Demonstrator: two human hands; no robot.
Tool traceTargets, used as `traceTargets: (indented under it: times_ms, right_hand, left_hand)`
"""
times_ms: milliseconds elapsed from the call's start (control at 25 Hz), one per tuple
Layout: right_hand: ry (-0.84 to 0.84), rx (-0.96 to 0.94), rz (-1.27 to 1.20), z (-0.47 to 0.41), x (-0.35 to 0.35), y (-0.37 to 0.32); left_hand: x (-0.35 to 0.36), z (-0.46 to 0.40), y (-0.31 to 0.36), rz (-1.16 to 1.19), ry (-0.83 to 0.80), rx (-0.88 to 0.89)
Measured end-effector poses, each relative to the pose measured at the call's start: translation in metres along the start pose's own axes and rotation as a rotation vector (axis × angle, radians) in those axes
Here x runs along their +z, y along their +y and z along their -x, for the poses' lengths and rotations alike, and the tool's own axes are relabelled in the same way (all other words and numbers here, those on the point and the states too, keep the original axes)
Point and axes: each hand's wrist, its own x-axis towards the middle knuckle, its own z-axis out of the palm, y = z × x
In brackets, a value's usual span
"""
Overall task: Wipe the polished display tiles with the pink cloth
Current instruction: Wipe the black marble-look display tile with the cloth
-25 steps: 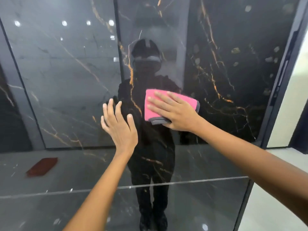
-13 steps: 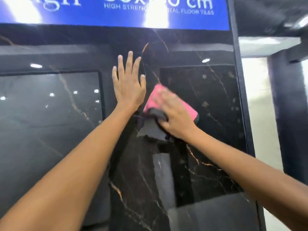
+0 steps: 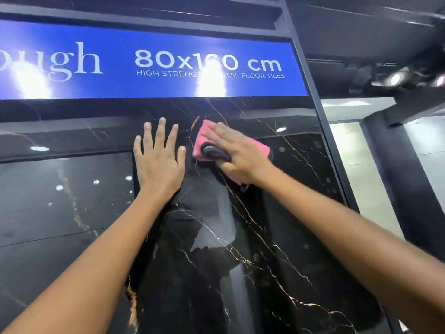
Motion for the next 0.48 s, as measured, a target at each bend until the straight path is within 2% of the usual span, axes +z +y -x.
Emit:
traceTargets:
  times_ms: [40,80,160,200,240,280,360,400,440,480]
  right_hand:
    - [0.026,0.067,0.008,0.002,-0.015,0.028]
    - [0.068,0.283,0.002,0.003,-0.032,0.056]
    - [0.255,0.916,-0.081,0.000,-0.063,0.087]
    - [0.311,1.103,-0.059,-0.010,-0.063,0.081]
    - [0.363,1.107,-0.039,-0.027,-0.054,0.058]
    - [0.368,0.953,-0.066,-0.046,-0.040,0.028]
    - [0.140,0.432,-0.070,-0.067,-0.007,-0.027]
    - [-0.007,0.248,-0.029,-0.070,-0.002,-0.033]
    - [-0.092,0.161,-0.007,-0.070,-0.015,-0.024]
    - [-0.089,0.218,-0.004,-0.063,-0.028,0.003]
  left_hand:
    - [0.000,0.000,0.000,-0.006,-0.003,-0.001]
    - [-0.001,0.000,0.000,-0.016,-0.014,-0.003]
    - [-0.002,0.001,0.003,-0.033,-0.042,-0.006]
    - [-0.003,0.000,0.004,-0.038,-0.049,-0.008]
    - [-0.004,-0.001,0.004,-0.043,-0.053,-0.008]
    - [-0.004,-0.001,0.004,-0.051,-0.054,-0.006]
    - [-0.006,-0.001,0.002,-0.075,-0.054,-0.002]
    - [-0.008,-0.002,0.002,-0.078,-0.059,0.003]
    - [-0.010,-0.002,0.002,-0.071,-0.074,0.007]
    - [-0.013,-0.002,0.003,-0.058,-0.098,0.010]
